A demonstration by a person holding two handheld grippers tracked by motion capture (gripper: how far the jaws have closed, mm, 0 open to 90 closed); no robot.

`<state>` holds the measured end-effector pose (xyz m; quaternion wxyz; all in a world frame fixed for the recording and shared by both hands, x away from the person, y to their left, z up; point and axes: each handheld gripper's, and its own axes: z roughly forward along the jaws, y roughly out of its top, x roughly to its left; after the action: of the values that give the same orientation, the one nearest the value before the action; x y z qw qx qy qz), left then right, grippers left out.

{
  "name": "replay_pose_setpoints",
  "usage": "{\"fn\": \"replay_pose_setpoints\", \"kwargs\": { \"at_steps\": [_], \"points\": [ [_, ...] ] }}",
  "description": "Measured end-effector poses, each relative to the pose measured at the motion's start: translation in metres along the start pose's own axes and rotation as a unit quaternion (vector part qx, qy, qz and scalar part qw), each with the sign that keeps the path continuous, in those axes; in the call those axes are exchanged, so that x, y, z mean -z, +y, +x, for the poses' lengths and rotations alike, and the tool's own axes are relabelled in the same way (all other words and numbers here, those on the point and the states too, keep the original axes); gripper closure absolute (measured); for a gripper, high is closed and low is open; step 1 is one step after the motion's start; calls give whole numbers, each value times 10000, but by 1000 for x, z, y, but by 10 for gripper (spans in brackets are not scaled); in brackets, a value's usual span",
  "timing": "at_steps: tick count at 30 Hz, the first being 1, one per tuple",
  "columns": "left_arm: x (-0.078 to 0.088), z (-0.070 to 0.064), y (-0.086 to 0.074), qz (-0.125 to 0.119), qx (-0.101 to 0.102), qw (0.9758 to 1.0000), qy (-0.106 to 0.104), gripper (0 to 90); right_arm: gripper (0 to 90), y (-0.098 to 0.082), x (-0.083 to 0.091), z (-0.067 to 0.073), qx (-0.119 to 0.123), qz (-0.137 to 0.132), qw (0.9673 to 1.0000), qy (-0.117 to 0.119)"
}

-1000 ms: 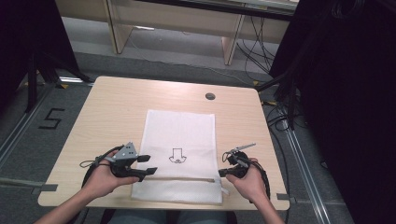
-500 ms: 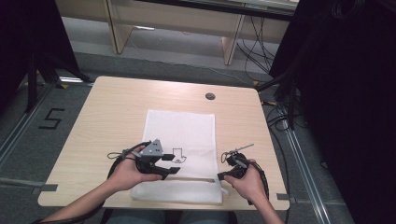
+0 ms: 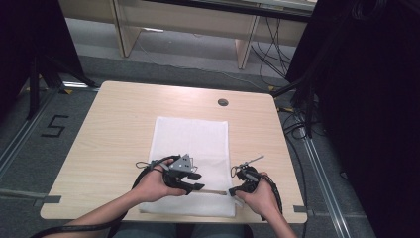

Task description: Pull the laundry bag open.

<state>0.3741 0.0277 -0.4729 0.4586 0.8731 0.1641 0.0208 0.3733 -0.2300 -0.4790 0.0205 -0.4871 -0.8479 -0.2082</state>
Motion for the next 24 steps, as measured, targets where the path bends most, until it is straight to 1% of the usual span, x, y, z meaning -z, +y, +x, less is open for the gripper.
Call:
{"fn": "replay_pose_setpoints", "kwargs": {
  "at_steps": [1,4,5,6,7,8,9,10,11,12,13,14,15,18,19,21,23,24],
  "points": [
    [-3,-2,1,-26,16,10000,9,646,900,0,-1,1,-10,5,10000,-8],
    [-10,-4,6,39,-67,10000,-16,674,900,2,-3,3,45,84,9999,-105],
    [-12,-4,8,103,-142,9998,-24,690,900,2,-4,4,1,88,9999,-110],
    [-16,-5,9,81,-87,9999,-66,690,900,2,-4,4,1,88,9999,-110],
    [-20,-5,10,111,-116,9998,-94,693,900,2,-4,5,-56,137,9998,-135],
    [-24,-6,10,156,-151,9997,-105,695,900,2,-4,6,-54,133,9998,-154],
    [-29,-8,11,212,-171,9996,-125,699,900,2,-5,6,47,44,9998,-175],
    [-32,-9,12,246,-184,9994,-156,699,900,2,-5,6,47,44,9998,-175],
    [-37,-11,13,247,-135,9994,-207,704,900,2,-4,6,67,110,9997,-184],
    [-39,-11,13,275,-152,9992,-244,716,900,2,-4,6,105,94,9997,-191],
    [-43,-12,14,331,-195,9990,-234,726,900,2,-4,6,111,107,9997,-198],
    [-46,-13,15,335,-210,9989,-251,726,900,2,-4,6,111,107,9997,-198],
    [-52,-14,16,371,-277,9985,-282,736,900,2,-4,6,47,123,9997,-181],
    [-57,-14,17,438,-299,9983,-255,739,900,2,-4,6,64,91,9998,-170],
    [-60,-13,17,495,-341,9979,-237,739,900,2,-4,7,-10,148,9998,-154],
    [-67,-13,17,575,-364,9973,-272,742,900,2,-4,6,3,119,9998,-157],
    [-69,-14,17,612,-364,9971,-279,740,900,2,-4,6,5,123,9998,-147],
    [-72,-13,16,644,-394,9968,-279,738,900,2,-5,6,83,91,9998,-179]
  ]
}}
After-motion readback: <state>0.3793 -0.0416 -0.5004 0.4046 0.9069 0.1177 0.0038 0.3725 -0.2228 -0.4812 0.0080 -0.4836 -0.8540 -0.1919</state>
